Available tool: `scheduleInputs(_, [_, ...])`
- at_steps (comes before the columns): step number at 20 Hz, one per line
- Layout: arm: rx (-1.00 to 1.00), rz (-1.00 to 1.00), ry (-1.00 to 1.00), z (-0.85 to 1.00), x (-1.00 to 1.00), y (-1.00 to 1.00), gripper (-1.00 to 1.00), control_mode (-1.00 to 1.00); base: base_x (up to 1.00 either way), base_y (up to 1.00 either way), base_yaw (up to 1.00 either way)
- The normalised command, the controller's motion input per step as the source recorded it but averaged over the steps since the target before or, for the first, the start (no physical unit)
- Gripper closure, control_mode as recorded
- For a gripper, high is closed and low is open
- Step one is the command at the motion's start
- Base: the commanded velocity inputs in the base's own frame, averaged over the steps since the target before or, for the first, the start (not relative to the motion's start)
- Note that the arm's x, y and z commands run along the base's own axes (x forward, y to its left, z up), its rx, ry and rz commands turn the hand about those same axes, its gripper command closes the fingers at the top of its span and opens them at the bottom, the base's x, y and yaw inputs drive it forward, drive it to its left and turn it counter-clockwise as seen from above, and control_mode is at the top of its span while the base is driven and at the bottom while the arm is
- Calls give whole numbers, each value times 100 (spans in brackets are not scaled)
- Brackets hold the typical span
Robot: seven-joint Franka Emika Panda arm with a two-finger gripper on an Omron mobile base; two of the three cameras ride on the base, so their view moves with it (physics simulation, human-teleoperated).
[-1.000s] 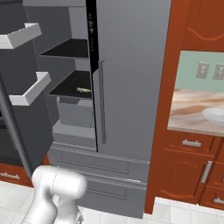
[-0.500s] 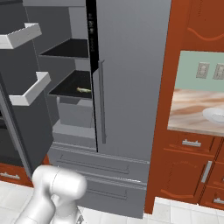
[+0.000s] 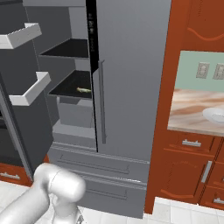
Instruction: Place the fish on the counter behind the older fish on the same shelf of the fridge to maintain FIFO order. Close the fridge door when finished.
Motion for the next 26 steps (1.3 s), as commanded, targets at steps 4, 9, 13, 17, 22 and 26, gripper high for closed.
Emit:
scheduleInputs(4, [-7, -19, 0, -29, 97, 53, -100, -100, 0, 0, 0])
scheduleInputs(9, [-7, -15, 0, -18, 63, 47, -100, -100, 0, 0, 0])
scheduleInputs(13, [-3, -22, 0, -4, 48, 3, -100, -100, 0, 0, 0])
scheduleInputs(17, [0, -18, 0, 0, 43, -16, -100, -100, 0, 0, 0])
scheduleInputs(22, [0, -7, 0, 0, 29, -59, -100, -100, 0, 0, 0])
scheduleInputs(26, [0, 0, -6, 0, 14, -91, -100, -100, 0, 0, 0])
